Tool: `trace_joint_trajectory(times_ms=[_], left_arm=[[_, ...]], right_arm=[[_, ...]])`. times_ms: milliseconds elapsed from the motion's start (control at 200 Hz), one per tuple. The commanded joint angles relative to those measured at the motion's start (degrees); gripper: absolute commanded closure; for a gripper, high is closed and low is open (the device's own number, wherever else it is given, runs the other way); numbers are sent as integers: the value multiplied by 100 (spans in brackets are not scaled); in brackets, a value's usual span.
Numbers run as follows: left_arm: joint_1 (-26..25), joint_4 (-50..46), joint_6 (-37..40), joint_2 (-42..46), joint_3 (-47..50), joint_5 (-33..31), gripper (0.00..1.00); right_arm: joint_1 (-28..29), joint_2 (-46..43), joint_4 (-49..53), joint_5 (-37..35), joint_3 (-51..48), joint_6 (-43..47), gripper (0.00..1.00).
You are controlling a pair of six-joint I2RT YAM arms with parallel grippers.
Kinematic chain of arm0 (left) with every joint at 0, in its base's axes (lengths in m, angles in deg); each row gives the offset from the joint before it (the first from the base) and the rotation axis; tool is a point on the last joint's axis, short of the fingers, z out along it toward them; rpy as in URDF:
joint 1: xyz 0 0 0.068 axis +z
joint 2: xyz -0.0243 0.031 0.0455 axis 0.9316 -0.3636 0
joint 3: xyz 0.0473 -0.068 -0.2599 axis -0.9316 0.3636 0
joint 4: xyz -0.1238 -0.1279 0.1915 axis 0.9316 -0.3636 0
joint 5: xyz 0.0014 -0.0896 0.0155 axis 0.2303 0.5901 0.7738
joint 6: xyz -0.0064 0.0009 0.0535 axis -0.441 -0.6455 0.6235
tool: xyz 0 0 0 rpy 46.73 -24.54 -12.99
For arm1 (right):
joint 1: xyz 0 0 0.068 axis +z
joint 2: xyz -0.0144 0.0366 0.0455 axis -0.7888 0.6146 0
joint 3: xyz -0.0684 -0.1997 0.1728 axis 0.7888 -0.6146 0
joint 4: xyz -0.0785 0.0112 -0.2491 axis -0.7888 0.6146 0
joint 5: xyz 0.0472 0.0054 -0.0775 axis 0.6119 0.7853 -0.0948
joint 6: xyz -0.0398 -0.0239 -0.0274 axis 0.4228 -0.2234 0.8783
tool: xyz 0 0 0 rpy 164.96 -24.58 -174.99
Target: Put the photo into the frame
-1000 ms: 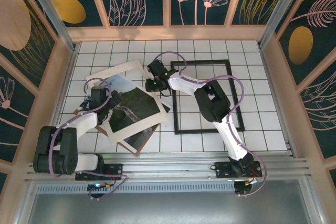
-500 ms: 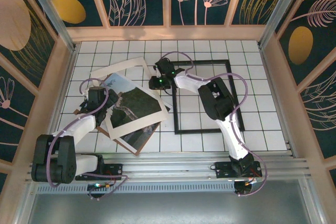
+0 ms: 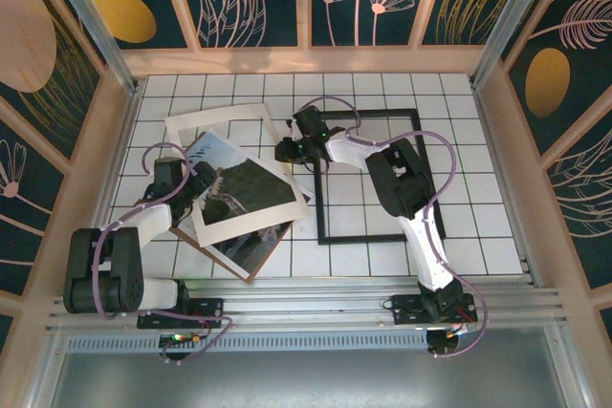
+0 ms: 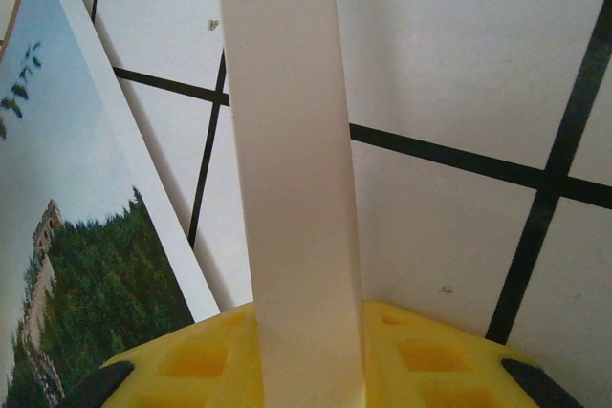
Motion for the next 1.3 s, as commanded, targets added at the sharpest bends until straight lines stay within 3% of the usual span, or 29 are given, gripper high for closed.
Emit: trace_joint_trajectory(times_ms=[0, 220, 595, 1296], left_arm=[[71, 558, -135, -94, -31, 651, 1], [190, 615, -139, 116, -94, 639, 8], [267, 271, 68, 525, -27, 340, 32], [267, -63, 180, 1351, 136, 780, 69]], right_arm=[[-51, -224, 19, 86, -120, -40, 73], [-68, -203, 62, 84, -61, 3, 73], [-68, -177, 75, 76, -30, 22, 74], [-17, -138, 135, -38, 42, 44, 74]])
